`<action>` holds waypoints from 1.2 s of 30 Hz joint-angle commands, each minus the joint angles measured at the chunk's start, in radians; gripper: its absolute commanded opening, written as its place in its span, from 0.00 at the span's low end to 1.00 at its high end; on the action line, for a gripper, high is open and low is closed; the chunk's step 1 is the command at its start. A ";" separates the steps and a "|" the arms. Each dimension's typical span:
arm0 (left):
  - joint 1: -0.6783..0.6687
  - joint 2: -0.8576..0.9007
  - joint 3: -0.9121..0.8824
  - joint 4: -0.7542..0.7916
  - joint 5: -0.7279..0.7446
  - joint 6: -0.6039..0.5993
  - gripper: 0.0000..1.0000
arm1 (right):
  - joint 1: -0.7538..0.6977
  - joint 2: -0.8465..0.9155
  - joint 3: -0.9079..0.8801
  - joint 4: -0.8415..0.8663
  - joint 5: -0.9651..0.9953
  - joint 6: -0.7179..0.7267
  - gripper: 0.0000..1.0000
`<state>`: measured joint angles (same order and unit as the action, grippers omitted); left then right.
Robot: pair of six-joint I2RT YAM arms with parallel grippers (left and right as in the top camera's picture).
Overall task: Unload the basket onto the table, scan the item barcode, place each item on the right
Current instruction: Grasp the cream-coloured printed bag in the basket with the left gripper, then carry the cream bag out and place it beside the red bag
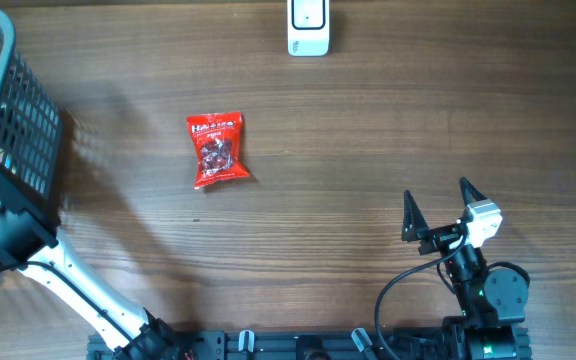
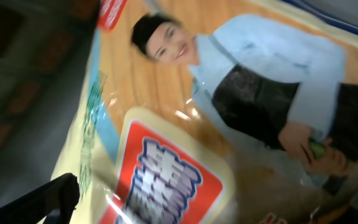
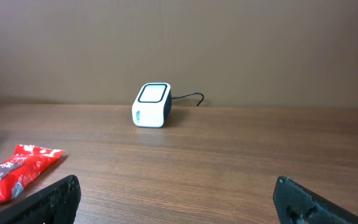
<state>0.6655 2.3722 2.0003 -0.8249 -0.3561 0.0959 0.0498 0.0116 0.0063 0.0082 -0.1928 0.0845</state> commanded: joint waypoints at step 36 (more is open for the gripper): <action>0.058 0.079 -0.118 0.017 0.089 -0.022 0.04 | 0.003 -0.007 -0.001 0.005 0.013 -0.006 1.00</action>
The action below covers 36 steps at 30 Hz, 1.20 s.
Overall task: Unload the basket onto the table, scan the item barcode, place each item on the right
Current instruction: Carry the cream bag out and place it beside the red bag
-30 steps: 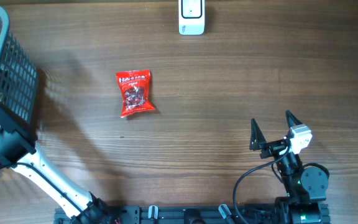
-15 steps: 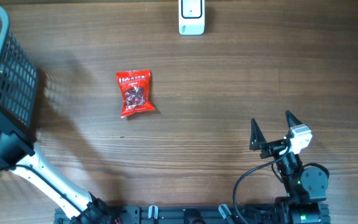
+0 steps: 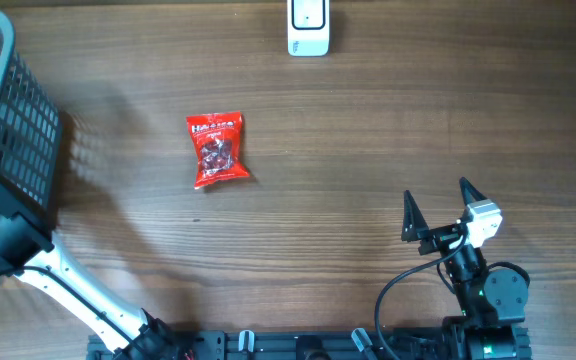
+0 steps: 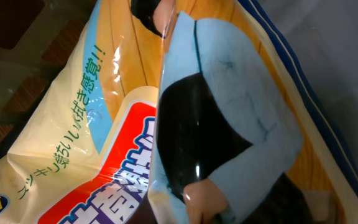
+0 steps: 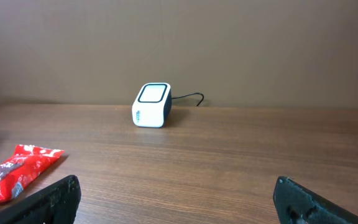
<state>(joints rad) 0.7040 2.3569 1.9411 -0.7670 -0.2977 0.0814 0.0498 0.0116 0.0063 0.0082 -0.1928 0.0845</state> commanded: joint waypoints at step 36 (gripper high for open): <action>-0.068 -0.832 -0.056 -0.010 0.746 -0.331 0.04 | 0.003 -0.007 -0.001 0.005 0.013 -0.006 1.00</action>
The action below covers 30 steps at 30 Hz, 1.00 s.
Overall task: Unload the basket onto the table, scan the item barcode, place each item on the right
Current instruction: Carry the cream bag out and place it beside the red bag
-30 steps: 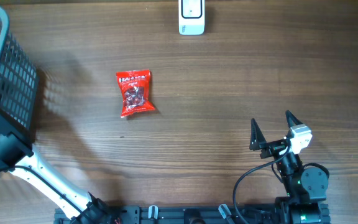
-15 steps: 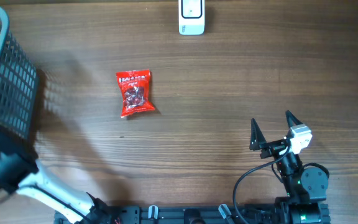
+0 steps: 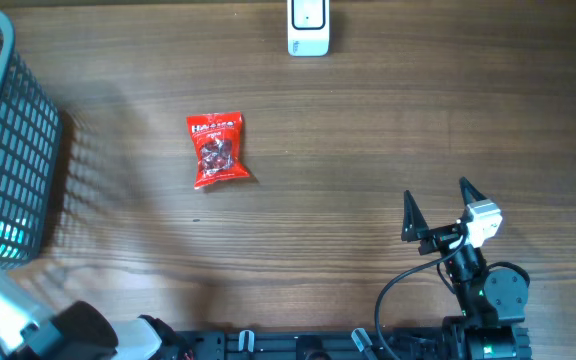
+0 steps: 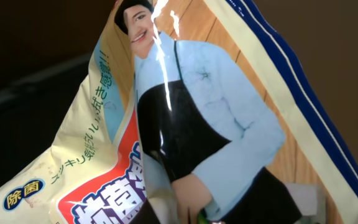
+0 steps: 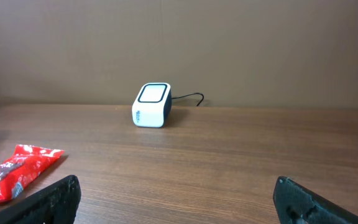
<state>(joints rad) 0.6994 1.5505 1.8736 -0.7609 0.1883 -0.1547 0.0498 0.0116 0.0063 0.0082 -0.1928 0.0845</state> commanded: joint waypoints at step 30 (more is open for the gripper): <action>-1.044 0.574 0.010 -0.190 0.074 -0.145 0.04 | 0.003 -0.007 -0.001 0.005 0.013 -0.006 1.00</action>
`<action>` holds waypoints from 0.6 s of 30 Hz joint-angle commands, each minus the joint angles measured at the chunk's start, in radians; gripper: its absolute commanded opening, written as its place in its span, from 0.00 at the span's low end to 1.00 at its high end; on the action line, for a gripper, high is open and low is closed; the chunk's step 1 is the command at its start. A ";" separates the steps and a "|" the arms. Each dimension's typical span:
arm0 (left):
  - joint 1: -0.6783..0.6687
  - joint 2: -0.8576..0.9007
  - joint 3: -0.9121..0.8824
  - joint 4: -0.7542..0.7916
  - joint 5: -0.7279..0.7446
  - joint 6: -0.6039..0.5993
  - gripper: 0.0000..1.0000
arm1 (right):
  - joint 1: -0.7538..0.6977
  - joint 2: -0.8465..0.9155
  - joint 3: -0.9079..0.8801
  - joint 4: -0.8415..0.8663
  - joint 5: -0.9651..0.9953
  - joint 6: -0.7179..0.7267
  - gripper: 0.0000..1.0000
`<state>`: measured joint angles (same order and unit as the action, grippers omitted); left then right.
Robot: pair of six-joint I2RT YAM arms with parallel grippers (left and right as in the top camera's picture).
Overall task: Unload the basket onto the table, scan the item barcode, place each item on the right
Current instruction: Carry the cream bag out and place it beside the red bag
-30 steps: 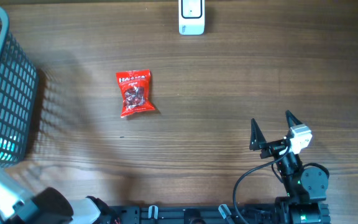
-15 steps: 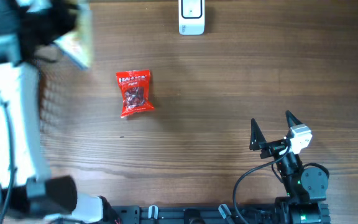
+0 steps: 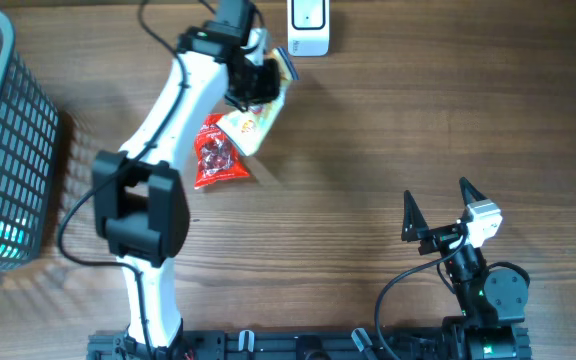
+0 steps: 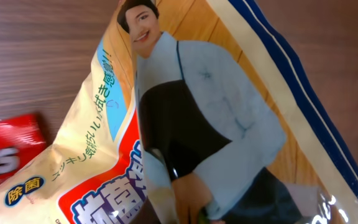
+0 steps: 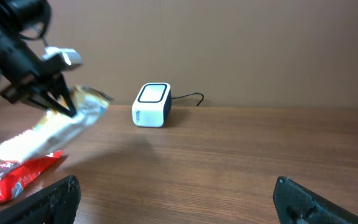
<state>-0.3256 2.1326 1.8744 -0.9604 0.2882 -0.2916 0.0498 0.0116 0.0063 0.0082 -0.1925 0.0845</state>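
Note:
A cream snack bag [image 3: 255, 122] printed with a man in a black apron hangs tilted above the table, my left gripper [image 3: 258, 80] shut on its upper end. The bag fills the left wrist view [image 4: 185, 112], hiding the fingers there. It is just left of and in front of the white scanner [image 3: 308, 28], whose dark window faces up [image 5: 152, 94]. The right wrist view shows the bag [image 5: 55, 127] slanting down from the left gripper [image 5: 50, 93]. My right gripper [image 3: 438, 212] stands open at the front right, nothing between its fingers [image 5: 176, 202].
A red snack packet [image 3: 213, 160] lies on the table, partly under the hanging bag, and shows in the left wrist view's left edge [image 4: 5, 149]. A grey wire basket [image 3: 8, 150] stands at the left edge. The scanner's cable [image 5: 188, 98] runs off behind it.
My left arm, then off the left side beside the basket with the bag, now reaches across the table. The bag hangs next to the scanner, over the red packet. The right arm is unchanged.
My left gripper was first down in the basket, right over the cream bag. Then the bag was pressed close to the camera inside the basket. Later it hung held against a dark background. Now it is out over the table by the scanner.

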 commanded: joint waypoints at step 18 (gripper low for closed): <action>0.107 -0.275 0.011 -0.051 -0.028 -0.008 1.00 | 0.003 -0.007 -0.001 0.005 0.013 -0.005 1.00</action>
<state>-0.2909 2.0480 1.8732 -1.0149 0.2680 -0.3016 0.0498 0.0116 0.0063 0.0082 -0.1925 0.0845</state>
